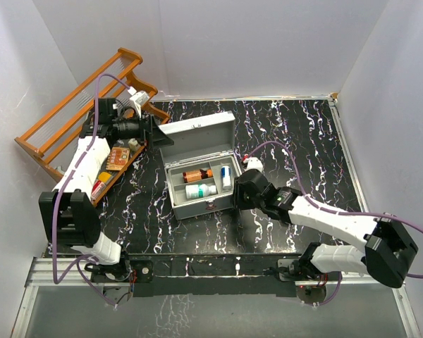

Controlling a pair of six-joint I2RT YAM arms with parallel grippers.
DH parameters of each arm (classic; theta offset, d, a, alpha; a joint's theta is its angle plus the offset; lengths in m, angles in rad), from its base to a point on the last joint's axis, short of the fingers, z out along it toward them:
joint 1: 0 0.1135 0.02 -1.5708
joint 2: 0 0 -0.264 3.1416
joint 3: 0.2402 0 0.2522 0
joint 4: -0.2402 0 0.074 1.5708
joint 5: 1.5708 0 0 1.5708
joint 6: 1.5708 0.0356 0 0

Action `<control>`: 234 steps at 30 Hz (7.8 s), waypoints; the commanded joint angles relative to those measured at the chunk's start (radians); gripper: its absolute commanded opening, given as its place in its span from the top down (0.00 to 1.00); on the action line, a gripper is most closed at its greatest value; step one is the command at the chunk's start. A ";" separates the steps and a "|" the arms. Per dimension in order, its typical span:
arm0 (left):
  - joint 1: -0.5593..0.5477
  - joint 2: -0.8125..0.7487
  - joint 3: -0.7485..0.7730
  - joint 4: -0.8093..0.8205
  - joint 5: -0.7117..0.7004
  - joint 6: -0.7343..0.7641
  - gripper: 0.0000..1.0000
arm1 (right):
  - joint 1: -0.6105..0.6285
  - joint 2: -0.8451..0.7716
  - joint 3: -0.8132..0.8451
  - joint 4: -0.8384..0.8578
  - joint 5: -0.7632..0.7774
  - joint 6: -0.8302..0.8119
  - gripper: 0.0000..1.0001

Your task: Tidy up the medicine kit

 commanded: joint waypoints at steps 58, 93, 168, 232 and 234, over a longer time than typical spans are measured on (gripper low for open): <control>-0.037 -0.082 -0.256 -0.016 -0.170 -0.327 0.21 | -0.107 0.012 0.164 0.047 0.022 0.358 0.51; -0.049 -0.262 -0.518 0.043 -0.327 -0.416 0.41 | -0.230 -0.007 0.100 0.290 -0.127 -0.383 0.49; -0.049 -0.187 -0.525 0.007 -0.397 -0.442 0.65 | 0.011 0.248 -0.229 1.102 0.145 -0.472 0.60; -0.049 -0.176 -0.533 0.015 -0.387 -0.442 0.71 | 0.044 0.114 -0.302 1.055 0.467 -0.564 0.87; -0.049 -0.176 -0.533 0.017 -0.385 -0.442 0.71 | 0.044 0.118 -0.297 1.057 0.440 -0.562 0.85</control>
